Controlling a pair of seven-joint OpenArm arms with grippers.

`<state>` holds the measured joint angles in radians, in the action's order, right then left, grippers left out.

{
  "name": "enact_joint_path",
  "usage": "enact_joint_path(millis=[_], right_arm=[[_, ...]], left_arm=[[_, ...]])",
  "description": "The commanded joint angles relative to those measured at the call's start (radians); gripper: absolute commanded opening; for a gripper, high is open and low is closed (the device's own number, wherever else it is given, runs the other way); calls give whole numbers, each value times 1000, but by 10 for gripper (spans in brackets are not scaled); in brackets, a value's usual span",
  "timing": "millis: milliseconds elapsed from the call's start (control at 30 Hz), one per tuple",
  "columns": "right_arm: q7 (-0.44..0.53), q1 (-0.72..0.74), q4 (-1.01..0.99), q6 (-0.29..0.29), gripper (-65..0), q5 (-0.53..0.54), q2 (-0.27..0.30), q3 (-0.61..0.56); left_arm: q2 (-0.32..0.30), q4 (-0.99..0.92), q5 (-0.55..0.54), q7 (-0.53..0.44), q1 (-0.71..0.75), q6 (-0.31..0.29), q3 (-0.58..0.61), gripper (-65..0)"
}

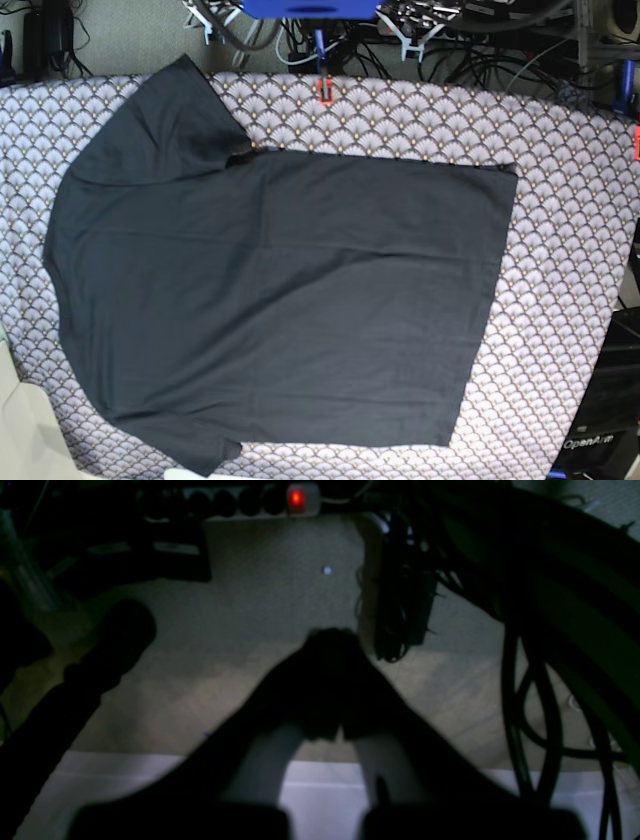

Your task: Fold the T-shirt properly

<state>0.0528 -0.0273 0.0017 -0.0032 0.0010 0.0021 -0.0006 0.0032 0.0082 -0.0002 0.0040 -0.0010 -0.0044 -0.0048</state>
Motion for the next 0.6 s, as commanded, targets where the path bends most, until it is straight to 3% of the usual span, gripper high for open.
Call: enact_joint_path(millis=[0, 567], right_arm=[[3, -1, -1, 12, -650, 4, 3, 1], [5, -7, -1, 12, -650, 4, -1, 3]], left_arm=[[5, -1, 1, 3, -1, -3, -1, -649], [-2, 0, -1, -5, 3, 2, -1, -649]])
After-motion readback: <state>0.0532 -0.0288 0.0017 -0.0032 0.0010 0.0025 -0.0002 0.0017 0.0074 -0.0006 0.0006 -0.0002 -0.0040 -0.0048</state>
